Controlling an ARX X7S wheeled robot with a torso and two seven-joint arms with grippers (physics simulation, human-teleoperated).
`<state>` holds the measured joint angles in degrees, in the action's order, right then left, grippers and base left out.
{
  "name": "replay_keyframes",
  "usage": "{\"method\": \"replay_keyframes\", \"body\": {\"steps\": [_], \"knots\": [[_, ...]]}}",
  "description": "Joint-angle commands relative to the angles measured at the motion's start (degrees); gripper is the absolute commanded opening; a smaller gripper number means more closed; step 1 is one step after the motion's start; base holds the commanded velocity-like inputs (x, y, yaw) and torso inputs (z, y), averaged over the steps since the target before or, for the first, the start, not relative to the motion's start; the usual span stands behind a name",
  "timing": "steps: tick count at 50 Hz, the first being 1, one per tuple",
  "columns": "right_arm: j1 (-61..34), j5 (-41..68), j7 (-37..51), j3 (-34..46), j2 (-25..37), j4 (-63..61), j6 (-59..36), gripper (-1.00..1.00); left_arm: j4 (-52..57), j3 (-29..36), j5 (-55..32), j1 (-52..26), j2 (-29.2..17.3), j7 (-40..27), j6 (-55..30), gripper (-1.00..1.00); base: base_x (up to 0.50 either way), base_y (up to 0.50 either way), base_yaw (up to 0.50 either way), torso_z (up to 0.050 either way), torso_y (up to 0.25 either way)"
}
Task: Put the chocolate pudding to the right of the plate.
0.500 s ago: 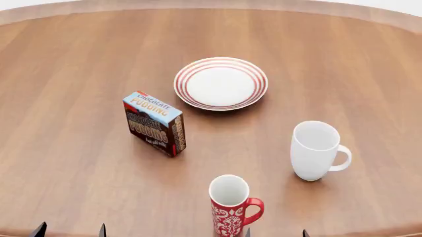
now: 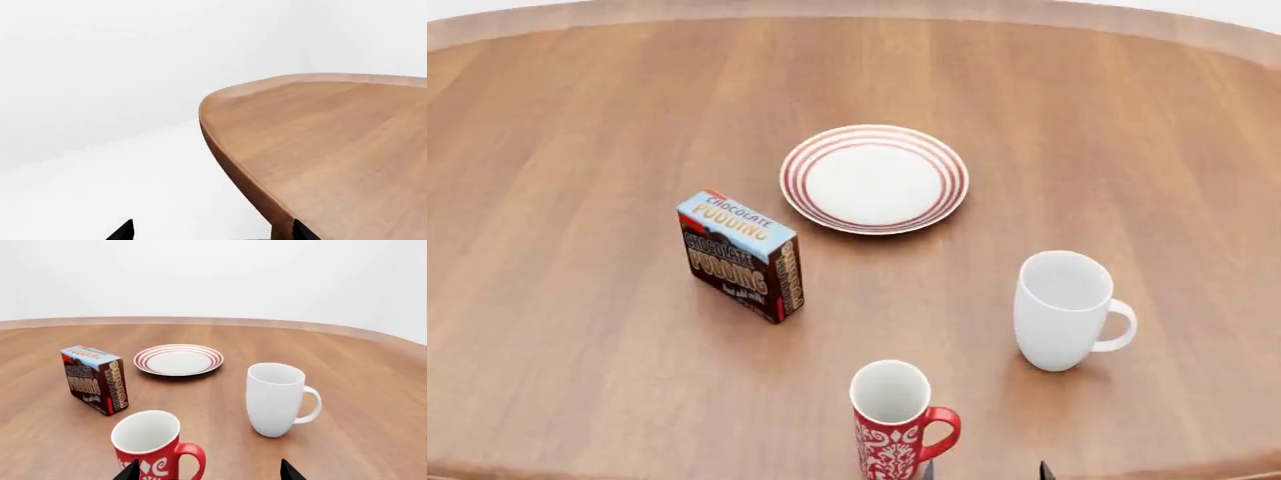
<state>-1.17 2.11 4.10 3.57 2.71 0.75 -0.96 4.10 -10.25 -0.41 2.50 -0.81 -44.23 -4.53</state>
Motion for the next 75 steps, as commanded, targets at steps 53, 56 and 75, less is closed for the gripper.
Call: {"method": "replay_keyframes", "body": {"steps": [53, 56, 75], "knots": [[-0.4, 6.7, 11.6, 4.4, 7.0, -55.1, -35.1, 1.00, -1.8, 7.7, -4.3, 3.7, -8.7, -7.7, 12.9, 1.00, 0.01, 0.01, 0.00, 0.025, 0.000], [-0.1, 7.4, 11.5, 4.6, 7.0, -55.1, -34.9, 1.00, -1.6, 7.6, -4.5, 3.8, -8.7, -7.9, 13.0, 1.00, 0.38, 0.39, 0.00, 0.050, 0.000], [1.1, 8.3, 12.5, 5.8, 7.7, -53.6, -33.5, 1.00, -2.2, 7.3, -5.2, 3.3, -8.7, -9.5, 11.6, 1.00, 0.22, 0.32, 0.00, 0.003, 0.000]]}}
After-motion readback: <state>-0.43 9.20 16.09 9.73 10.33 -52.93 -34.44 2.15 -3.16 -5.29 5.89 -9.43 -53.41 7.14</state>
